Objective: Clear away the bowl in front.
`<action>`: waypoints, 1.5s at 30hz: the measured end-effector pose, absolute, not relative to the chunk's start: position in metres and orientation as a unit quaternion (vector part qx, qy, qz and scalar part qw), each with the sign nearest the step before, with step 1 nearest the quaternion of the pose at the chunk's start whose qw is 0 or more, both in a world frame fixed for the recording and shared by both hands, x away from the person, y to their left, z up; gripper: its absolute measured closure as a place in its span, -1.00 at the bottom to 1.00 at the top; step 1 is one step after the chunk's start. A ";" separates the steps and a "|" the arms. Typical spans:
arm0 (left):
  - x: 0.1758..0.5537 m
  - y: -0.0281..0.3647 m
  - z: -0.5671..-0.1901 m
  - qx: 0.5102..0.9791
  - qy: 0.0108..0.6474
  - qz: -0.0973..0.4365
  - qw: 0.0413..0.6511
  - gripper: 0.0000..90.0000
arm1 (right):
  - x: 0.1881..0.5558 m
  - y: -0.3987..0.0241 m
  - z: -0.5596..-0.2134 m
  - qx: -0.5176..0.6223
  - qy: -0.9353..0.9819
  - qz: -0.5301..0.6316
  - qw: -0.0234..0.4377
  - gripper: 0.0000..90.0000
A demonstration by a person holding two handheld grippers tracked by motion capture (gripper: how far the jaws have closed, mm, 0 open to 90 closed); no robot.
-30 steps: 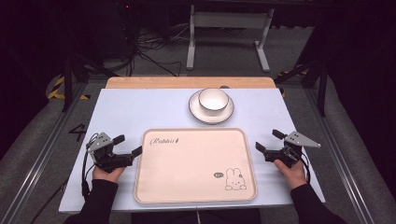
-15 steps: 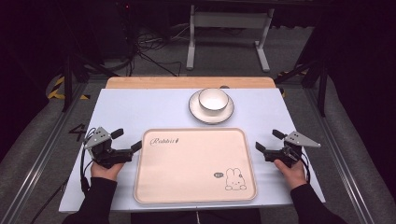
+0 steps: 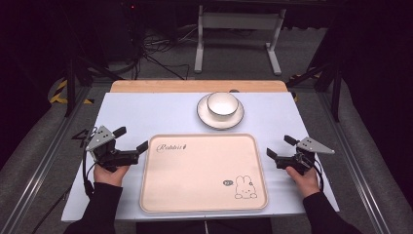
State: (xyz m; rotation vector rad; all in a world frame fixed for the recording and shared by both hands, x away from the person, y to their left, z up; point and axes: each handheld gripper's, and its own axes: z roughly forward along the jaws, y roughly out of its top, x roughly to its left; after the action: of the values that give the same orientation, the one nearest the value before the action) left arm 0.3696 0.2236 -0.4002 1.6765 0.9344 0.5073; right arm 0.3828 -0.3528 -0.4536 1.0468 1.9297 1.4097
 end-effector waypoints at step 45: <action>0.439 0.120 -0.362 0.752 0.308 0.112 0.572 -0.98 | 0.383 -0.354 -0.454 0.389 0.711 0.524 0.261 -0.89</action>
State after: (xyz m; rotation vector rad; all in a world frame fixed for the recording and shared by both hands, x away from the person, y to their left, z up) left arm 0.4389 0.1200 -0.3617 1.7634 0.7231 0.2637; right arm 0.3830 -0.3542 -0.4536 1.0522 1.9256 1.4194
